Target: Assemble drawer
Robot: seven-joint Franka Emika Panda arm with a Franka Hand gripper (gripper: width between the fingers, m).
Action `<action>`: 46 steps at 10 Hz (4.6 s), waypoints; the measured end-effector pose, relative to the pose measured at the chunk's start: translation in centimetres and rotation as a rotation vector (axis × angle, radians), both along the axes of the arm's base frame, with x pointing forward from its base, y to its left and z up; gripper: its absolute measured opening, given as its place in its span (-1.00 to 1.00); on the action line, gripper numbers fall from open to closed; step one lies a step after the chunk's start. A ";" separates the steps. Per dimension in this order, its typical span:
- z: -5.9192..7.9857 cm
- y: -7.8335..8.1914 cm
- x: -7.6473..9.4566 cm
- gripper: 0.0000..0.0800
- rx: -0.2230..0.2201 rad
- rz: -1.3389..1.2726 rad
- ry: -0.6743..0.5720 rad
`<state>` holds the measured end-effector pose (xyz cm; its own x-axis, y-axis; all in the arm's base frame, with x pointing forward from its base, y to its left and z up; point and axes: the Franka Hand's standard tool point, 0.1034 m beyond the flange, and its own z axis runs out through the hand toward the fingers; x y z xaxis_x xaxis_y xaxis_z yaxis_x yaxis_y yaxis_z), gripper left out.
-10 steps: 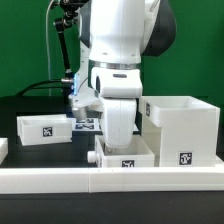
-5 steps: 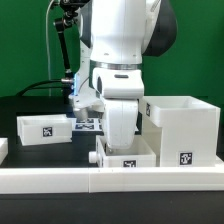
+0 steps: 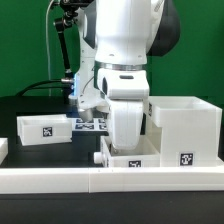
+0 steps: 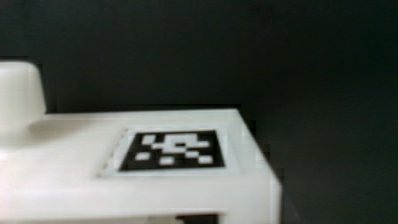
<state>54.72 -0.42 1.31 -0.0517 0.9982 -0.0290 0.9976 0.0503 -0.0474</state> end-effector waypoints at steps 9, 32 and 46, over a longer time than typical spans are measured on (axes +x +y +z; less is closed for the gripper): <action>0.0 0.8 0.0 -0.90 -0.004 -0.161 -0.006; -0.1 0.5 0.1 -0.90 -0.018 -0.086 -0.012; 0.2 0.4 0.2 -0.89 -0.045 -0.086 0.030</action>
Offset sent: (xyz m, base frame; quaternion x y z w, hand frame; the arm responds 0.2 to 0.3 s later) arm 0.0000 0.0000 0.0000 0.0000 0.0000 0.0000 1.0000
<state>54.91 0.02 1.53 0.0326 0.9967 -0.0741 0.9962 -0.0384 -0.0778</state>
